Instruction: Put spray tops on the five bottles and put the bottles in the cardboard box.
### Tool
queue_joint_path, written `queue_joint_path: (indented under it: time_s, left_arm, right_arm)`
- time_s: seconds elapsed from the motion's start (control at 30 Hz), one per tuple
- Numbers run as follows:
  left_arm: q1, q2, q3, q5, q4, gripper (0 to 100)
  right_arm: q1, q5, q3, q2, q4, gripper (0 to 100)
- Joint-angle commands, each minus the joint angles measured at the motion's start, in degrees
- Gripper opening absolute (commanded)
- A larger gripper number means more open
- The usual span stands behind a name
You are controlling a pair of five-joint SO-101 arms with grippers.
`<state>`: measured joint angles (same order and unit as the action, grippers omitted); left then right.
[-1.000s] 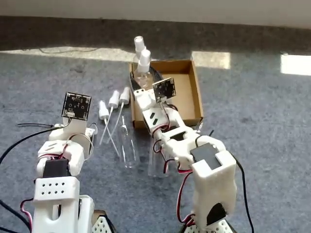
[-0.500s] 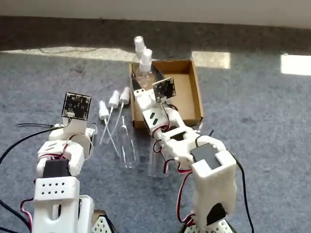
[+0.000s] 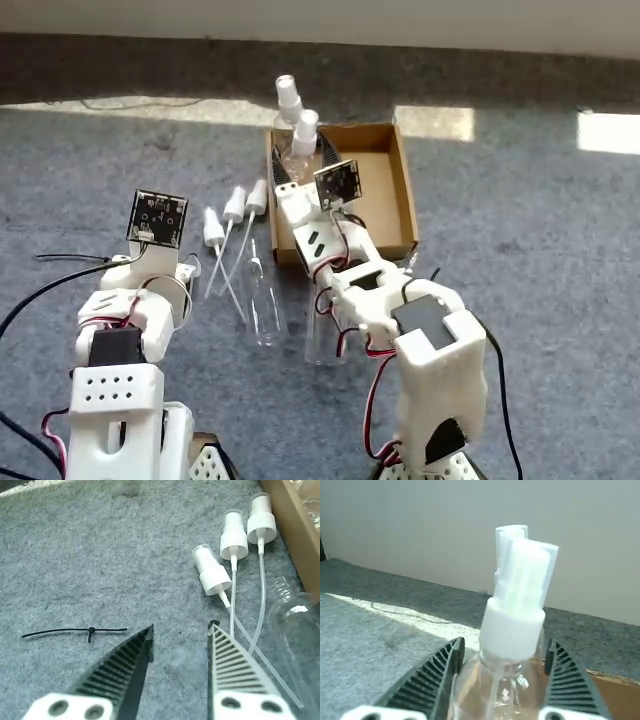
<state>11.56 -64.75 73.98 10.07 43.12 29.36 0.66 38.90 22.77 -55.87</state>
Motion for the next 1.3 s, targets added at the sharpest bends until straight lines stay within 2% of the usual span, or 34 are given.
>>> queue_joint_path:
  time_s: [0.0, 0.07, 0.43, 0.67, 1.1, 1.27]
  left_arm:
    - [-1.3, -0.4, -0.3, 0.2, -1.0, 17]
    - [-1.3, -0.4, -0.3, 0.2, -1.0, 17]
    - [-1.3, -0.4, -0.3, 0.2, -0.9, 17]
    - [-1.3, -0.4, -0.3, 0.2, -0.9, 17]
    - [-1.3, -0.4, -0.3, 0.2, -0.8, 17]
    - [-1.4, -0.4, -0.3, 0.2, -0.8, 17]
  right_arm:
    - [0.2, 1.7, -2.8, -1.3, 0.0, 21.6]
    - [0.3, 4.2, -2.7, -1.3, 0.0, 21.6]
    - [0.1, 4.1, -2.4, -4.0, 0.8, 21.6]
    - [0.2, -0.1, -2.9, -12.4, 13.8, 21.6]
    - [0.2, -0.1, -2.9, -29.0, 24.7, 21.6]
    - [0.2, 0.0, -5.9, -36.0, 34.5, 21.5]
